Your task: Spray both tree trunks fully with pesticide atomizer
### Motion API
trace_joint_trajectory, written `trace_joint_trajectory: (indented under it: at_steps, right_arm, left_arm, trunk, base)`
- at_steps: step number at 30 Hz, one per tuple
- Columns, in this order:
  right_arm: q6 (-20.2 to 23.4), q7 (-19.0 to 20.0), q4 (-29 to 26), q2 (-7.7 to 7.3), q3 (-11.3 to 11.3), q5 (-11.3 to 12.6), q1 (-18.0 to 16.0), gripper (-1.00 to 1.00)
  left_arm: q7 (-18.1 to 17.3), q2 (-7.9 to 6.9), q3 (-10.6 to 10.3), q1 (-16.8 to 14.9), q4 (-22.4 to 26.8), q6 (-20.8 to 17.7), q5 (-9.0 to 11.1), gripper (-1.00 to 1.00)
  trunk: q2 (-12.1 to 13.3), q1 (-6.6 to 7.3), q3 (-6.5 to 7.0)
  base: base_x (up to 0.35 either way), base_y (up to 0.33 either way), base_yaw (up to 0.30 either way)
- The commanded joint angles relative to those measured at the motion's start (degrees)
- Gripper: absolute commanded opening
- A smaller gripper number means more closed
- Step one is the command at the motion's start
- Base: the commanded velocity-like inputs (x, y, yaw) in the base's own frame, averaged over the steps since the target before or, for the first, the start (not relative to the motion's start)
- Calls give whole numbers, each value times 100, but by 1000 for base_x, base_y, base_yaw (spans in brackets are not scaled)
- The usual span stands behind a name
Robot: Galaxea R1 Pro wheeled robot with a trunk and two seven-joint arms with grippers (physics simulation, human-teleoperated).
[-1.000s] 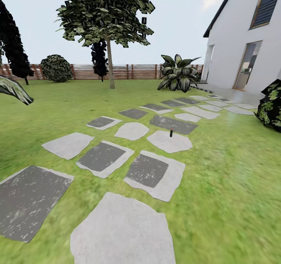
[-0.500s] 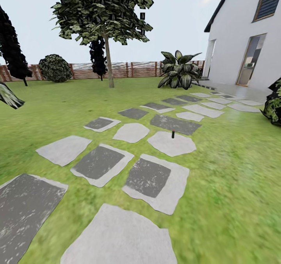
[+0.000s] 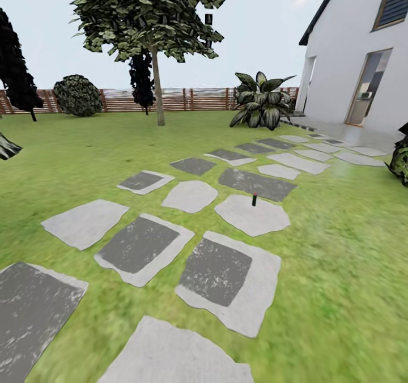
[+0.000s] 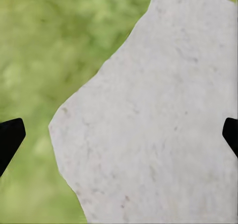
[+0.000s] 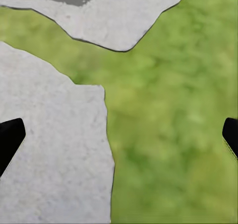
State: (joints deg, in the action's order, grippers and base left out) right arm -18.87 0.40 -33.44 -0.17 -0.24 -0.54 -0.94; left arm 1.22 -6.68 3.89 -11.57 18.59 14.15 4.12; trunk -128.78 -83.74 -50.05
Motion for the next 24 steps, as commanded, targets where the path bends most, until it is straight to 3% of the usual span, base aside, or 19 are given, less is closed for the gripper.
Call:
trace_joint_trajectory:
  at_steps: [1,13,24]
  right_arm:
    - [-16,4,4,0,-3,-6,-3,100]
    - [-16,4,20,0,-3,-7,-3,100]
    - [-20,-1,21,0,-3,-8,-3,100]
  left_arm:
    - [2,0,-10,-3,-4,18,41,100]
    - [2,-6,-6,-3,-4,27,30,100]
    - [2,-8,-2,-3,-4,27,27,100]
  trunk:
    - [-2,-2,-5]
    - [-2,-2,-5]
    - [-2,-2,-5]
  base:
    - [340,0,-7]
    - [340,0,-224]
    - [340,0,-26]
